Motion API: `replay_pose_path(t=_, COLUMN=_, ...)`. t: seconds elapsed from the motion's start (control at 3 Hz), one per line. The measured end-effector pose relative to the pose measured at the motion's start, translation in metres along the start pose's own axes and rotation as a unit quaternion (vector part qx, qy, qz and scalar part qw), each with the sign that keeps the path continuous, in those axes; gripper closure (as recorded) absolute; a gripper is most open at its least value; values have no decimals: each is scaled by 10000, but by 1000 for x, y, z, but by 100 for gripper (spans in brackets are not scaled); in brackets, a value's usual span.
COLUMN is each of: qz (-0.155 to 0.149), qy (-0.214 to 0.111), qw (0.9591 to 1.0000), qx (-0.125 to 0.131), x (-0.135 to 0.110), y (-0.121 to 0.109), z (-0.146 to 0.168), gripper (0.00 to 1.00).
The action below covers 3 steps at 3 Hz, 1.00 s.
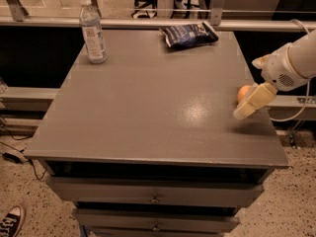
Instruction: Move orange near blue chip bag
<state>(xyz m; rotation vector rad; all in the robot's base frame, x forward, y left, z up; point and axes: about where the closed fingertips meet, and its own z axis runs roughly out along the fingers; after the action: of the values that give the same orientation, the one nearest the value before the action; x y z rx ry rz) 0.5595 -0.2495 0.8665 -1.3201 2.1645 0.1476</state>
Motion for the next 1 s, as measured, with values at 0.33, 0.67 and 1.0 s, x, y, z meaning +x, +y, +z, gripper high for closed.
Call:
replay_pose_path(t=0.33, qz=167, qy=-15, qw=9999, qx=-29, x=14, y=1, z=8, gripper=19)
replay_pose_path(t=0.67, qz=237, qy=-48, qw=9997, qx=-84, x=16, y=3, z=14, gripper=42)
replay_pose_path(t=1.0, qz=274, qy=-90, qw=9995, qx=-123, x=14, y=6, z=17, gripper=65)
